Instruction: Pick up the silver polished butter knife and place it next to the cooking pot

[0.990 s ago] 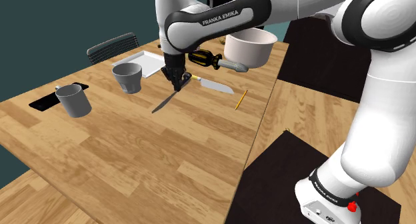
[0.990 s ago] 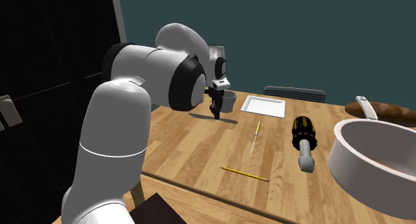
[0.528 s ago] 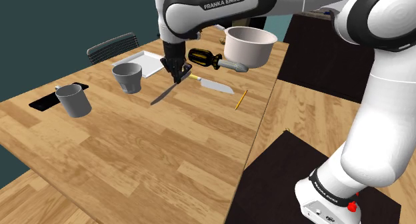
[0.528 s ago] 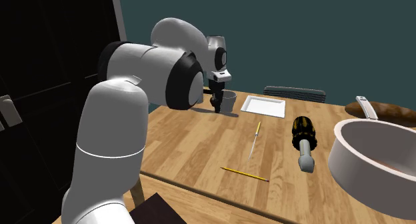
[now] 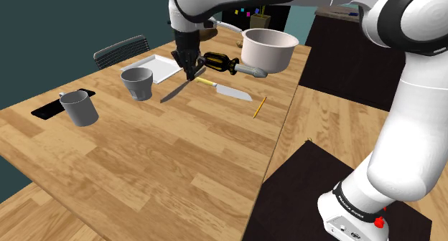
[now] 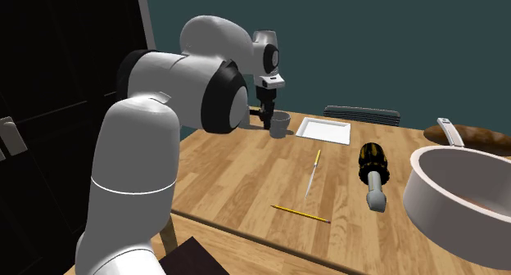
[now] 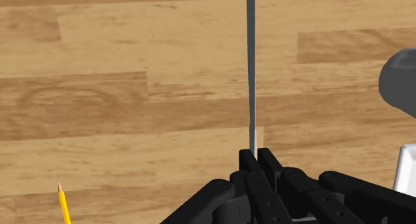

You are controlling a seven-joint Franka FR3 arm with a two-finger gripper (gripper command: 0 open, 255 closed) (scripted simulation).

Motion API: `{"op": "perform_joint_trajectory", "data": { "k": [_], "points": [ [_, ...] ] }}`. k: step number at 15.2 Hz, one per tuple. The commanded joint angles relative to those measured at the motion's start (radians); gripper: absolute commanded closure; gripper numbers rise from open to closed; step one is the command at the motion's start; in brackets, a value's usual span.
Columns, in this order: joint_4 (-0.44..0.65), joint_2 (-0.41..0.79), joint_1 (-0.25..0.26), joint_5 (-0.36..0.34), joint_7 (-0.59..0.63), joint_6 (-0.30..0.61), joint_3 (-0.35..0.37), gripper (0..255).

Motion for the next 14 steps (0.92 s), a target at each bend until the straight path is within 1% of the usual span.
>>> {"op": "perform_joint_trajectory", "data": {
  "k": [1, 14],
  "points": [
    [0.028, -0.001, 0.002, 0.001, -0.003, -0.029, 0.001, 255],
    [0.243, 0.026, 0.032, -0.008, -0.013, -0.217, 0.005, 255]
  ]
}}
